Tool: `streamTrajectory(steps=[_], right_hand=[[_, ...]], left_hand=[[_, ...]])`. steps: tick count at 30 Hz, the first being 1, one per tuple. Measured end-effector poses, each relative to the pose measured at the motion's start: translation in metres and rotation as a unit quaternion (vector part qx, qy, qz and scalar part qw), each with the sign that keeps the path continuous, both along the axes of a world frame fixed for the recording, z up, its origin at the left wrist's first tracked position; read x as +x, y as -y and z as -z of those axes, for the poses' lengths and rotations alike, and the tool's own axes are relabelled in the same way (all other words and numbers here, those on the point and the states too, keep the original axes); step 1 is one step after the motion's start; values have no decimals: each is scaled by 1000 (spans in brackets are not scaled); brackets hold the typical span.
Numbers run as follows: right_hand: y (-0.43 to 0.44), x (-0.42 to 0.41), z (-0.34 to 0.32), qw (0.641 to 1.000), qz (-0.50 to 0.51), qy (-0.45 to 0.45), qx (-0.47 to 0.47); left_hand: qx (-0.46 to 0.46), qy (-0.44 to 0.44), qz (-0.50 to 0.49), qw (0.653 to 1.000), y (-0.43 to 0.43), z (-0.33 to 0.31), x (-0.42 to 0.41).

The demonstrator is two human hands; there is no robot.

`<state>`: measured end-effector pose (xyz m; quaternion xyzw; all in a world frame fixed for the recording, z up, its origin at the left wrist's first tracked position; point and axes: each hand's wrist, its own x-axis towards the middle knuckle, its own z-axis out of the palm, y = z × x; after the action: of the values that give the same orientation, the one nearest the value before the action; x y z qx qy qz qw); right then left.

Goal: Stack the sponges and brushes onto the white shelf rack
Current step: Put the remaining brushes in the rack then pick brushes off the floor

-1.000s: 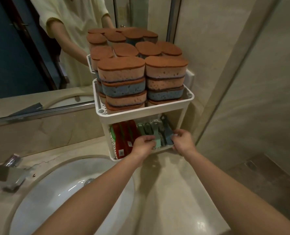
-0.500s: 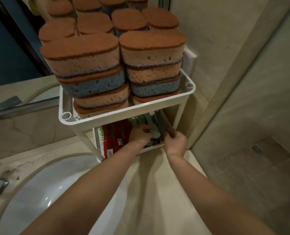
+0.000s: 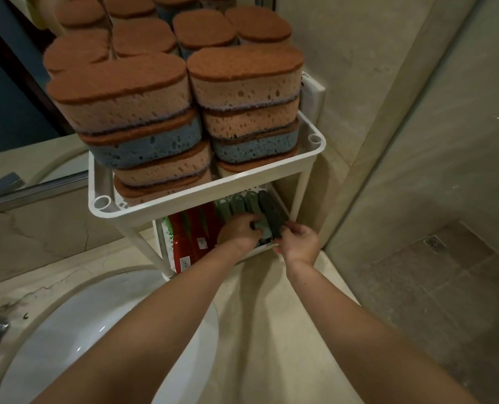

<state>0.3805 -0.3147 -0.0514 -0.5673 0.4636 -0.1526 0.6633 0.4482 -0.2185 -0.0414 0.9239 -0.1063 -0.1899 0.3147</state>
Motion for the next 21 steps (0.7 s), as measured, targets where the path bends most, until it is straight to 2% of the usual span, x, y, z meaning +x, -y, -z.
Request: streamTrajectory(steps=[4,9,13,21], right_hand=[[0,-2,2,1000,15,-6,-22],[-3,-2,2,998,38,7,-54],[-3,-3,1,998,57,6,-40],[5,-3,2,999,42,8,-18]], left_hand=[[36,20,5,999,0,1,-4],[22,11,21,999,3,0,-6],[21,-2,7,1000,7,-3,-5],[83,26,-16,996,11,-5,0]])
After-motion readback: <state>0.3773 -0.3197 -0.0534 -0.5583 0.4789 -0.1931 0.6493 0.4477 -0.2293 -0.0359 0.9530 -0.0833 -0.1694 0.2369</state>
